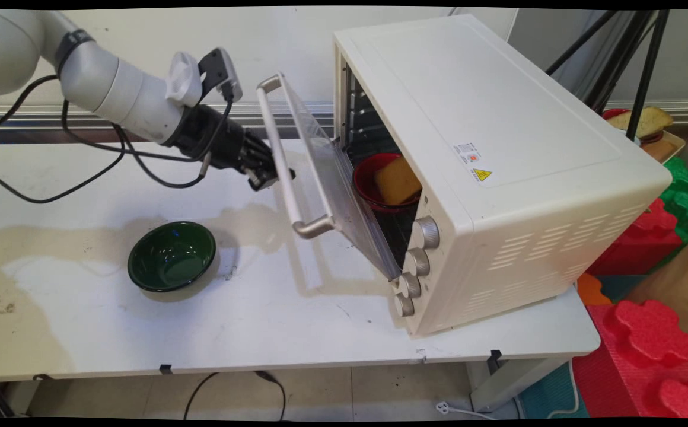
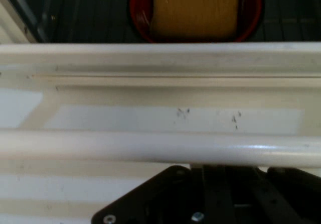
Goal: Close the oven
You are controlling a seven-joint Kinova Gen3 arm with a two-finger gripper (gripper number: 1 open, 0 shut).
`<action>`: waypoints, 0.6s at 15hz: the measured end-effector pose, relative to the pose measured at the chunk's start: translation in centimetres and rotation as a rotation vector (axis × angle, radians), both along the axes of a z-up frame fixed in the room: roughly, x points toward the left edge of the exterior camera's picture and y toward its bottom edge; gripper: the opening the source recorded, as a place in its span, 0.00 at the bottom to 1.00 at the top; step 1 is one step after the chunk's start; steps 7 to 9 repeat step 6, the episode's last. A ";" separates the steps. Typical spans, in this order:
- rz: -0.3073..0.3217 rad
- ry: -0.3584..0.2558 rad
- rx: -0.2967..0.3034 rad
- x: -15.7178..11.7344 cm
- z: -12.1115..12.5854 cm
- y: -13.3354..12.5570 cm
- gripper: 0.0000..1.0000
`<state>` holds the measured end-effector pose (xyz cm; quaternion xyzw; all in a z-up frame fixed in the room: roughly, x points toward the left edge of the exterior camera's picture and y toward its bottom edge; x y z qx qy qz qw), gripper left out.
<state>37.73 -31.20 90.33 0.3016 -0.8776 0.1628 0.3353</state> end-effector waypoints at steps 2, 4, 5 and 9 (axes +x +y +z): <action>0.001 0.012 -0.013 -0.3 0.5 -0.4 0.00; -0.003 0.028 -0.030 -0.9 1.0 -1.0 0.00; -0.005 0.037 -0.039 -1.2 1.4 -1.3 0.00; -0.005 0.045 -0.046 -1.4 1.6 -1.5 0.00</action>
